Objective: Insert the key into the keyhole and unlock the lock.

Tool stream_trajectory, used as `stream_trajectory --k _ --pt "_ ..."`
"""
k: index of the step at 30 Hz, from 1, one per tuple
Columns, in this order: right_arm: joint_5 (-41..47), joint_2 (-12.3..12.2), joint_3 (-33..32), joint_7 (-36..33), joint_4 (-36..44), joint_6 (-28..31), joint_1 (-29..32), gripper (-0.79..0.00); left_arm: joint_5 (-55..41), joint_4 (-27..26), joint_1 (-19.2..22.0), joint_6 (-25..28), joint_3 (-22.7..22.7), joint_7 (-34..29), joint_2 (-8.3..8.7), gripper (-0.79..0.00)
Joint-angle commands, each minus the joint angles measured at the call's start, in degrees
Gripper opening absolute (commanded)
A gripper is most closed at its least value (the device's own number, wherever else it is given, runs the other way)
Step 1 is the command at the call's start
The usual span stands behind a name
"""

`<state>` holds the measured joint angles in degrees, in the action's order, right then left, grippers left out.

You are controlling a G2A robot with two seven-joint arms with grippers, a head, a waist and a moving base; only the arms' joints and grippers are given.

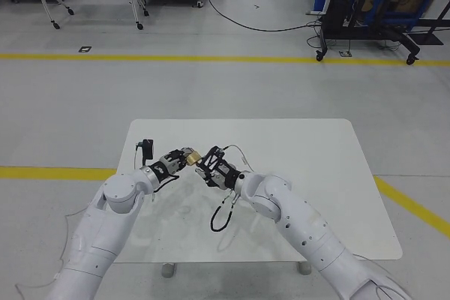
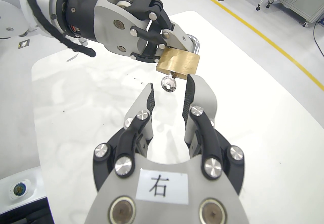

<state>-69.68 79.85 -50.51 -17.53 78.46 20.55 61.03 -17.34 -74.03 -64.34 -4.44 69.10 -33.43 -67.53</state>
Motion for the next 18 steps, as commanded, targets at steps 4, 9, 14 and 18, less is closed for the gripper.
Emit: stream_trajectory --k 4,9,14,18 --pt "1.88 0.19 -0.14 0.19 -0.57 0.18 -0.1 -0.68 0.19 0.07 0.07 0.27 -0.03 -0.04 -0.07 -0.785" --pt "4.48 0.3 -0.68 0.36 -1.41 1.09 -0.25 -0.785 0.77 0.07 0.08 0.51 -0.07 0.1 -0.1 -0.785" --pt "8.77 0.39 -1.71 0.12 -2.54 2.15 -0.44 -0.785 1.06 -0.12 0.02 0.86 -0.11 0.06 -0.15 -0.785" --pt "15.71 0.38 -3.25 0.2 -3.94 5.93 -0.52 -0.785 1.19 -0.36 -0.12 2.04 0.03 -0.17 -0.16 -0.785"
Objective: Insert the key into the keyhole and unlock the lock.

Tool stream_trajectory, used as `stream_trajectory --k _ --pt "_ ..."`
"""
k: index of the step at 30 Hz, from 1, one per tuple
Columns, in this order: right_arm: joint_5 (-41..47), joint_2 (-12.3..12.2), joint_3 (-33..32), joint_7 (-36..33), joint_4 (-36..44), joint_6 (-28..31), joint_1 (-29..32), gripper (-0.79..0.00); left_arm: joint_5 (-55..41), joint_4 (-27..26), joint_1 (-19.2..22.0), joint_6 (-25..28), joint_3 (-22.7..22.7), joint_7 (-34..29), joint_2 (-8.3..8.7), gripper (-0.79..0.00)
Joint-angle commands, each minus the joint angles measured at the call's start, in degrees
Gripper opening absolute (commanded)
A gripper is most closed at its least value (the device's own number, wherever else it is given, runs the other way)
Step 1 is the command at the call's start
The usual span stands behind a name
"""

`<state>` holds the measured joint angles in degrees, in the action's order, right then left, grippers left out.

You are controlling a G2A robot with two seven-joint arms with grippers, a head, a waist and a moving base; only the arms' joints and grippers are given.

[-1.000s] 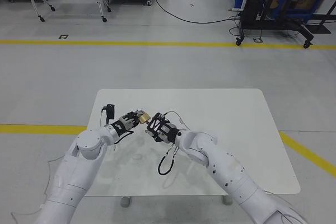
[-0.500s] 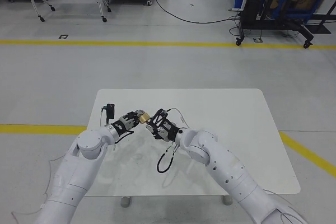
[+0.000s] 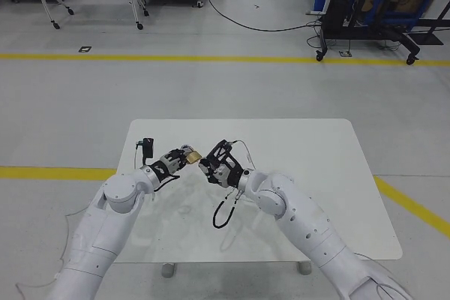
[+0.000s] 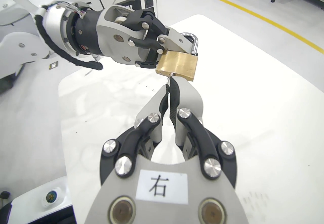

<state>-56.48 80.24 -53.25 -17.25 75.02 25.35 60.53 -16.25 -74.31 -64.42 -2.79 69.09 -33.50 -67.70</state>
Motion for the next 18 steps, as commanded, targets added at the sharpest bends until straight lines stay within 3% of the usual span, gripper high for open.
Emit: stream_trajectory --k 1,10,15,16,18 --pt "4.7 -0.03 -0.99 -0.28 -1.03 2.13 -0.07 -0.785 0.2 -0.14 -0.11 0.72 0.06 -0.15 0.01 -0.785" --pt "27.71 0.02 -4.1 -7.87 -8.42 10.77 -2.39 -0.785 1.73 -0.84 -0.68 3.13 0.22 0.91 -0.02 -0.785" --pt "26.49 -0.1 -3.9 -9.07 -8.8 9.61 -3.61 -0.785 1.45 -0.97 -0.87 3.17 0.32 1.03 -0.09 -0.785" --pt "25.84 -0.16 -3.88 -8.83 -8.39 9.72 -3.54 -0.72 1.4 -0.98 -0.86 3.15 0.36 1.07 -0.1 -0.785" --pt "23.05 -0.49 -4.45 -8.07 -7.08 8.98 -3.39 -0.486 0.88 -0.9 -0.88 2.91 0.43 0.9 -0.15 -0.785"
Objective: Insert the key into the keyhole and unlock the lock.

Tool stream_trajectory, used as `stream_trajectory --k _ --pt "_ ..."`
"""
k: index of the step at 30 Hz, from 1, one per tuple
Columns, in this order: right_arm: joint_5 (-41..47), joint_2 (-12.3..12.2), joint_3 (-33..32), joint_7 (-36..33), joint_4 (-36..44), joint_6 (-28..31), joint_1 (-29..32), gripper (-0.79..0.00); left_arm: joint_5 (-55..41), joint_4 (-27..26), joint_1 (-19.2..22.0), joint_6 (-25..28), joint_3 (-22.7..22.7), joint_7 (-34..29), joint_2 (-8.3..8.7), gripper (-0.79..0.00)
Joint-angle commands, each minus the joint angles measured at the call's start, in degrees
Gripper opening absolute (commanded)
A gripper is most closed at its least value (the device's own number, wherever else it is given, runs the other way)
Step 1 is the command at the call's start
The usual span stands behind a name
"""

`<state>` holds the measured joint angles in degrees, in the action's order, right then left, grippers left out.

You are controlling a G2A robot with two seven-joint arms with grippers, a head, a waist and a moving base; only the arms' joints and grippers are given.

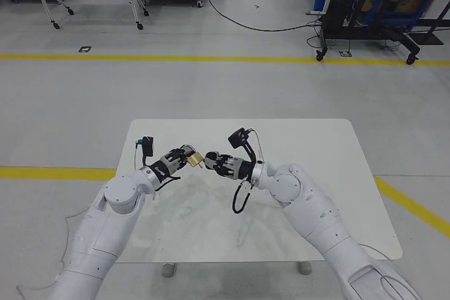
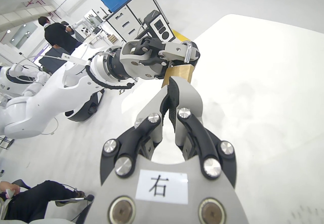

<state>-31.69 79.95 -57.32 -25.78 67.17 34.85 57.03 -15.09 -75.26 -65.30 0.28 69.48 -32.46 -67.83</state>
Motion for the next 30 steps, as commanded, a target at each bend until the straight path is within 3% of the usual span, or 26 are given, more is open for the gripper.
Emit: stream_trajectory --k 1,4,9,15,19,30 --pt "-3.39 -0.43 -0.87 1.02 1.92 -1.12 0.43 -0.394 -0.33 0.11 0.03 -0.31 0.08 -0.18 -0.03 -0.785" --pt "-7.04 -1.55 -4.1 2.47 7.09 -2.01 2.8 0.0 -0.96 0.47 0.16 -1.4 -0.02 -1.09 -0.08 -0.785" --pt "-8.58 -4.12 -14.34 3.05 20.0 -3.98 11.09 0.0 -0.96 0.41 1.06 -2.79 -2.0 -2.84 -0.47 -0.785" --pt "-7.81 -6.43 -27.66 4.22 35.65 -5.21 24.53 0.0 2.79 -1.12 4.5 -5.13 -7.5 -2.61 -1.6 -0.785" --pt "-7.72 -6.5 -28.24 4.33 36.3 -5.23 25.22 0.0 5.4 0.84 8.75 -8.02 -13.11 -1.98 -3.1 -0.785" --pt "-7.72 -6.5 -28.24 4.33 36.3 -5.23 25.22 0.0 8.74 16.88 20.32 -14.88 -29.11 -0.1 -9.91 -0.785"
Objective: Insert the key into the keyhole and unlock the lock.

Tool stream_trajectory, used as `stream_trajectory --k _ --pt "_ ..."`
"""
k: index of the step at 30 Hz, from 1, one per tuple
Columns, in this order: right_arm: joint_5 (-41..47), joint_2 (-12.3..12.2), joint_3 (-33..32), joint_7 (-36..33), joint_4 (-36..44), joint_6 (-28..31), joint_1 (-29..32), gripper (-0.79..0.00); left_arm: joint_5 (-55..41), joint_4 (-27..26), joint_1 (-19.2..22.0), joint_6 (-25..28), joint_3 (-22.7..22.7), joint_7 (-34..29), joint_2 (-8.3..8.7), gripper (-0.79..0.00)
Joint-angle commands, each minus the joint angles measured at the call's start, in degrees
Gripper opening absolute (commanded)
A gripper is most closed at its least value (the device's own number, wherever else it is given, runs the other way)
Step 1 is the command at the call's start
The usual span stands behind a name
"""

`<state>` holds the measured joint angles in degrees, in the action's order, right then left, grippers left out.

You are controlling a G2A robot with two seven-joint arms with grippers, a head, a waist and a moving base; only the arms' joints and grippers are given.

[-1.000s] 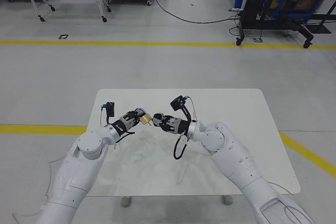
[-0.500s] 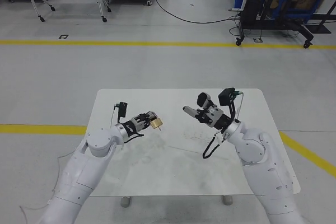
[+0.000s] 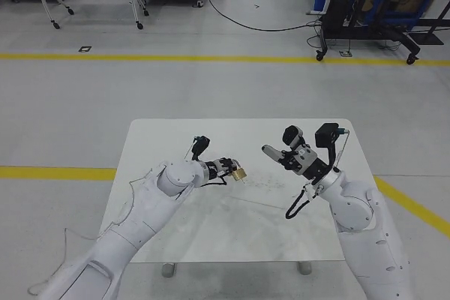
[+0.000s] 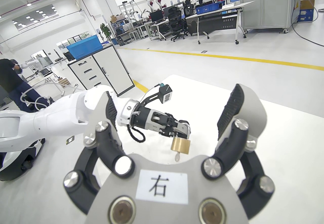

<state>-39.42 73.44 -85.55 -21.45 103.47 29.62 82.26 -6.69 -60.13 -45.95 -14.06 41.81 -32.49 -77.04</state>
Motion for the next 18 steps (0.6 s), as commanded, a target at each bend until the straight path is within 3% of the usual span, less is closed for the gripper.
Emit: stream_trajectory --k 1,4,6,7,8,13,18 --pt "0.0 0.0 0.0 0.0 0.0 0.0 0.0 0.0 0.45 3.02 1.6 -0.42 -2.26 0.15 -1.25 -0.785" --pt "0.0 0.0 0.0 0.0 0.0 0.0 0.0 0.0 1.19 6.71 3.12 -0.29 -4.16 0.39 -2.59 -0.61" --pt "0.0 0.0 0.0 0.0 0.0 0.0 0.0 0.0 2.54 8.58 4.15 -0.46 -5.24 -0.48 -3.18 -0.44" --pt "0.0 0.0 0.0 0.0 0.0 0.0 0.0 0.0 3.3 9.16 4.61 -0.24 -5.67 -1.09 -3.38 -0.188" --pt "0.0 0.0 0.0 0.0 0.0 0.0 0.0 0.0 3.31 9.51 4.89 0.18 -5.76 -2.11 -3.52 0.0" --pt "0.0 0.0 0.0 0.0 0.0 0.0 0.0 0.0 1.21 8.92 4.45 2.3 -2.97 -4.01 -3.01 0.0" --pt "0.0 0.0 0.0 0.0 0.0 0.0 0.0 0.0 -1.53 3.44 0.16 6.3 4.26 -2.54 -0.49 0.0"
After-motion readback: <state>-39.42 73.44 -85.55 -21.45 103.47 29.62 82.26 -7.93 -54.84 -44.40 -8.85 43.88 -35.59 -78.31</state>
